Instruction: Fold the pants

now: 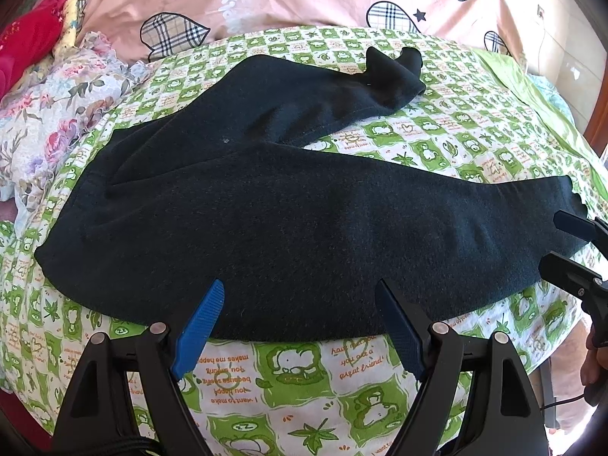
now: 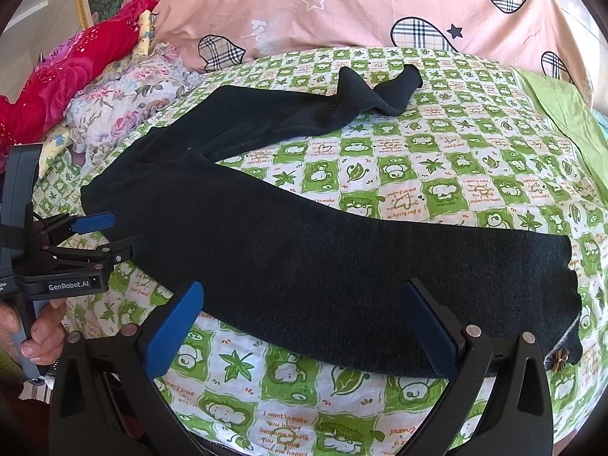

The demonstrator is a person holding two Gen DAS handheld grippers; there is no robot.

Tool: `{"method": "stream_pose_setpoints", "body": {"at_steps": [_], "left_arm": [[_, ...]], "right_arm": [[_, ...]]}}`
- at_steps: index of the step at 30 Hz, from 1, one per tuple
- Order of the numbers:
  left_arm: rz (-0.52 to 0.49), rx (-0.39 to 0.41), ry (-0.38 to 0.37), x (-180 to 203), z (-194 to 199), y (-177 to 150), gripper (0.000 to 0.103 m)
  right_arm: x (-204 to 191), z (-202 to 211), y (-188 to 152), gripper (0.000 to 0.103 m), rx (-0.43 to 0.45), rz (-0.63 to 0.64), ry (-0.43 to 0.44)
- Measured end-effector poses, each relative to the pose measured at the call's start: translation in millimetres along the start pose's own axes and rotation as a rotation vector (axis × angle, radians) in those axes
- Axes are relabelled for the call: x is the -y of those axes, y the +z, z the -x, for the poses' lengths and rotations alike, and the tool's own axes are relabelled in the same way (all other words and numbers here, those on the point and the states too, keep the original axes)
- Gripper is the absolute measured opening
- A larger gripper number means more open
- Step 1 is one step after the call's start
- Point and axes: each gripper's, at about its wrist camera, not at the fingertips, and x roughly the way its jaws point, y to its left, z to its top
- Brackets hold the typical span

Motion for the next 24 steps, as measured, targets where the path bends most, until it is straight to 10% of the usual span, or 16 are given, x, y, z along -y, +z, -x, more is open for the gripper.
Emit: {"method": "stream_pose_setpoints", "body": {"at_steps": [24], "left_arm": [[-0.025,0.009,-0.026,6,-4,19,0.082]], "right_arm": [[13,-3,12,0.103,0.015,-0.045,0.023]]}}
